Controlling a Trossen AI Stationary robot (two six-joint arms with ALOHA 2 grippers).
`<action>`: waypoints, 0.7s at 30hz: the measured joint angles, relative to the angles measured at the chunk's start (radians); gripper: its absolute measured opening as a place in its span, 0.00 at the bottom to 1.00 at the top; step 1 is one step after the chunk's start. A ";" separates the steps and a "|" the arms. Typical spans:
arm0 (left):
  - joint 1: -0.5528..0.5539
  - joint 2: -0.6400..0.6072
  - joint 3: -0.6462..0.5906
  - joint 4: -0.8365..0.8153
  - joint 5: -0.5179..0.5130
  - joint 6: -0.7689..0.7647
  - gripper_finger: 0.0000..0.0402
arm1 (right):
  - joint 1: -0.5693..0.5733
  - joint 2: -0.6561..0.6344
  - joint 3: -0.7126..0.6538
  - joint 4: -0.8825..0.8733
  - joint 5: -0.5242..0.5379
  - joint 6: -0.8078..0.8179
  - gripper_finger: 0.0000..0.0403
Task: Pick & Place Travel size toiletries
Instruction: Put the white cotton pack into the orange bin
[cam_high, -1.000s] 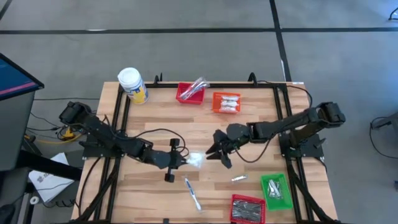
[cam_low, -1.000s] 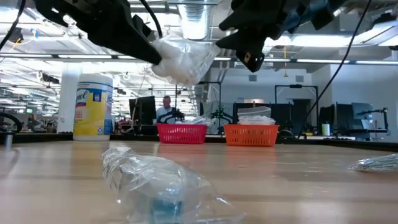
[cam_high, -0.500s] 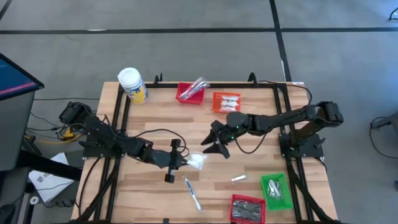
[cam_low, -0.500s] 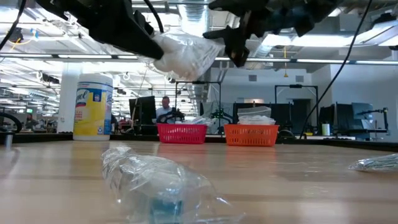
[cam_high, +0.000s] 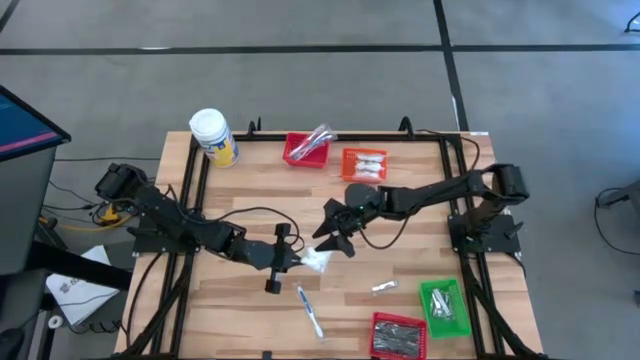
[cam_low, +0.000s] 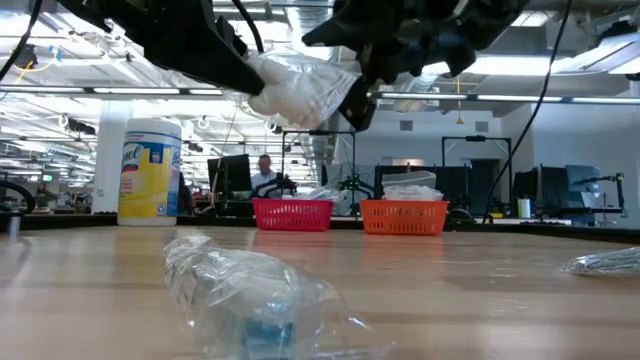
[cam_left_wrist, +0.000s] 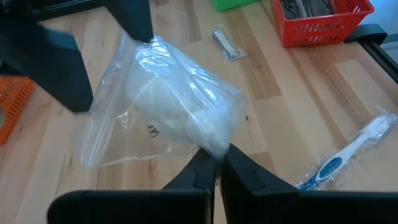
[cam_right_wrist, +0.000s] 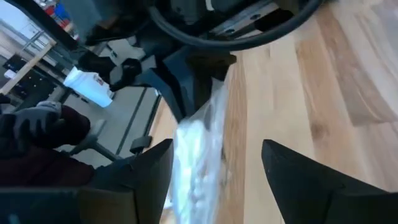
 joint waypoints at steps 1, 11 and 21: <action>0.000 0.000 0.000 0.000 0.000 0.000 0.00 | 0.000 0.014 0.011 0.000 -0.002 0.000 0.59; 0.000 0.000 -0.001 -0.001 0.000 0.000 0.00 | 0.001 0.056 0.047 -0.048 -0.026 -0.005 0.52; 0.000 0.000 -0.002 0.000 -0.001 -0.009 0.01 | 0.002 0.056 0.048 -0.087 -0.026 -0.052 0.15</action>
